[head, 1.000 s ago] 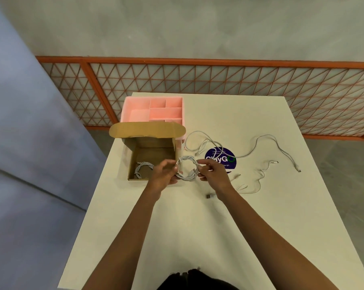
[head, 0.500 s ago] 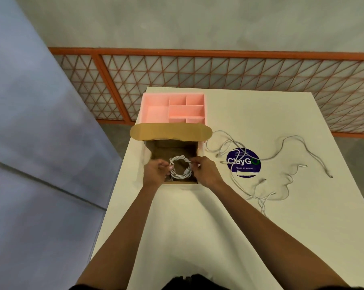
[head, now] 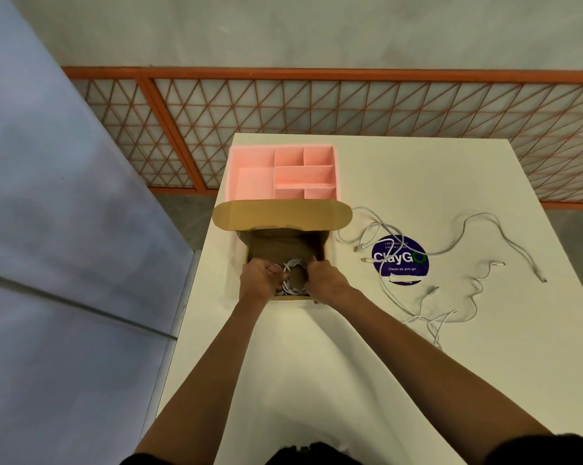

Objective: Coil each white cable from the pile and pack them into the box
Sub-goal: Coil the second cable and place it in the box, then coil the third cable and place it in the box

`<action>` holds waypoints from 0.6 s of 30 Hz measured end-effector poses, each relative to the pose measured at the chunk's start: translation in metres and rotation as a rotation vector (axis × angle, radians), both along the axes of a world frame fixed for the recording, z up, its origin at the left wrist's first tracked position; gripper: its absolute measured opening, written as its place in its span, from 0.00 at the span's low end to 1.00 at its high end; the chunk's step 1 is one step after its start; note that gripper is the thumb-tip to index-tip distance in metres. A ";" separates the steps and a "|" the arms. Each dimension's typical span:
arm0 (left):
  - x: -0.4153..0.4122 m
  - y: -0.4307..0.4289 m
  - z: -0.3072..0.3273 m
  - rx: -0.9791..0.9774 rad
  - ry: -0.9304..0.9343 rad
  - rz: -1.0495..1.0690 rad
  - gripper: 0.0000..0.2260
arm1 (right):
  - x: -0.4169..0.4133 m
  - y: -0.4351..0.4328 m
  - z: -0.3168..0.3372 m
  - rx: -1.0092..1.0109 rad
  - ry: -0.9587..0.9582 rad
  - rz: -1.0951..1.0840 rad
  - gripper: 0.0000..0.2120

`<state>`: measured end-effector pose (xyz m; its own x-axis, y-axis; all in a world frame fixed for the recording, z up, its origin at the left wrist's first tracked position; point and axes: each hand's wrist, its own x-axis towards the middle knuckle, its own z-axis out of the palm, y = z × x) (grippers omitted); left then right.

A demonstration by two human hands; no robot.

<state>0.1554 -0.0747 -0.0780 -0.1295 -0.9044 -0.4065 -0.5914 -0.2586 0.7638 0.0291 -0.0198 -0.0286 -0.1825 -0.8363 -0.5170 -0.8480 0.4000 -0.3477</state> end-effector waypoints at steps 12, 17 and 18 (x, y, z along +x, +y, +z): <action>-0.006 0.036 0.025 -0.510 -0.114 -0.067 0.09 | -0.030 0.038 0.014 -0.280 -0.192 -0.010 0.13; -0.043 0.075 0.033 -0.636 0.046 -0.201 0.08 | -0.083 0.078 0.012 -0.292 -0.309 -0.148 0.10; -0.052 0.081 0.032 -0.637 0.059 -0.241 0.08 | -0.094 0.084 0.012 -0.296 -0.299 -0.180 0.10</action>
<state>0.1030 0.0065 -0.0461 -0.3629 -0.9081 0.2091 -0.5291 0.3855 0.7560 -0.0652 0.0641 -0.0170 -0.2177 -0.9246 -0.3127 -0.6187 0.3785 -0.6884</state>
